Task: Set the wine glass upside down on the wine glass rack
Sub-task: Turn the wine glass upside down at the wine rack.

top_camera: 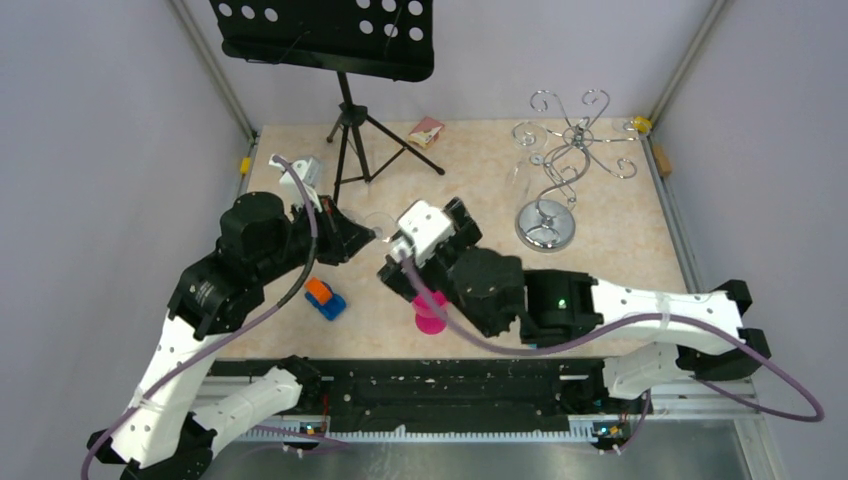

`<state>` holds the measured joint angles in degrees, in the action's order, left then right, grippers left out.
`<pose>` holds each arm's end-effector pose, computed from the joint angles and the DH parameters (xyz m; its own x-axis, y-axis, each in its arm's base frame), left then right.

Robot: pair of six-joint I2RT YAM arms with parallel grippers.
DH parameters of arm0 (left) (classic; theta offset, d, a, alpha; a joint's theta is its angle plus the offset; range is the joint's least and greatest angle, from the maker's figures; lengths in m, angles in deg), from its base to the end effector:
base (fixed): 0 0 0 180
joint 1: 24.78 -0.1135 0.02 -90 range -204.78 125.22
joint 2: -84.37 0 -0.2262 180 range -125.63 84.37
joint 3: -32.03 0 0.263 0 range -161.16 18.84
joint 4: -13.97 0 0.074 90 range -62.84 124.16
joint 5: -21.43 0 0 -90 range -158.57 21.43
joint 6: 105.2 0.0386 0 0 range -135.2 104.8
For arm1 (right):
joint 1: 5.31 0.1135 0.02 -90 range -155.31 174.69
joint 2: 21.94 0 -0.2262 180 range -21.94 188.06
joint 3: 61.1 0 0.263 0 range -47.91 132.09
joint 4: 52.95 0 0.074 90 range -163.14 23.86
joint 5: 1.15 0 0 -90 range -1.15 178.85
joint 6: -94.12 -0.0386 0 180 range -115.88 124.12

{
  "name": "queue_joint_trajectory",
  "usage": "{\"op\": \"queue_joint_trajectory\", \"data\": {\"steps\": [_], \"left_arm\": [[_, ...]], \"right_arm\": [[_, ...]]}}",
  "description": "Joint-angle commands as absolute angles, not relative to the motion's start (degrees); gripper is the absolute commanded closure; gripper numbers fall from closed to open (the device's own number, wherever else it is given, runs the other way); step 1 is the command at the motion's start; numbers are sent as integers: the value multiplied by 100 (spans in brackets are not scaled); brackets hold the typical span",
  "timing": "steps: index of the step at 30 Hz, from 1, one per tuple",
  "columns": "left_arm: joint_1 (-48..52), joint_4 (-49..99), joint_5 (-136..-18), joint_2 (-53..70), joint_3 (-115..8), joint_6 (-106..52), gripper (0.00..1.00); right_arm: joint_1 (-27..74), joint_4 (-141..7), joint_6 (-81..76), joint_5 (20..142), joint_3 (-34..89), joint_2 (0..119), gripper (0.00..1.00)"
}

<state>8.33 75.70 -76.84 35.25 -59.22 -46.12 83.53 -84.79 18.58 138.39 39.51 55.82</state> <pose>0.1416 -0.0990 0.4233 -0.5771 -0.2307 -0.7834 0.4167 0.7418 -0.5255 0.0357 0.3116 0.4212 0.1551 -0.3422 -0.9267 -0.6143 0.7013 -0.3618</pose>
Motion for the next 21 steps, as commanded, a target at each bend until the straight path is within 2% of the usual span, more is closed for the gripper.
{"op": "queue_joint_trajectory", "data": {"steps": [1, 7, 13, 21], "left_arm": [[838, 7183, -7590, 3621, -5857, -4518, 100], [836, 7026, -7782, 3610, -5725, -4766, 100], [843, 6580, -8298, 3612, -5454, -5325, 100], [838, 5960, -8924, 3454, -5207, -5960, 100]], "right_arm": [[7813, -8445, -739, 12748, 3759, 4817, 5], [7316, -7578, -2390, 12454, 2415, 3952, 9], [7089, -7979, -3360, 12696, 2337, 3372, 12], [7085, -7583, -3851, 13013, 1695, 2457, 14]]}}
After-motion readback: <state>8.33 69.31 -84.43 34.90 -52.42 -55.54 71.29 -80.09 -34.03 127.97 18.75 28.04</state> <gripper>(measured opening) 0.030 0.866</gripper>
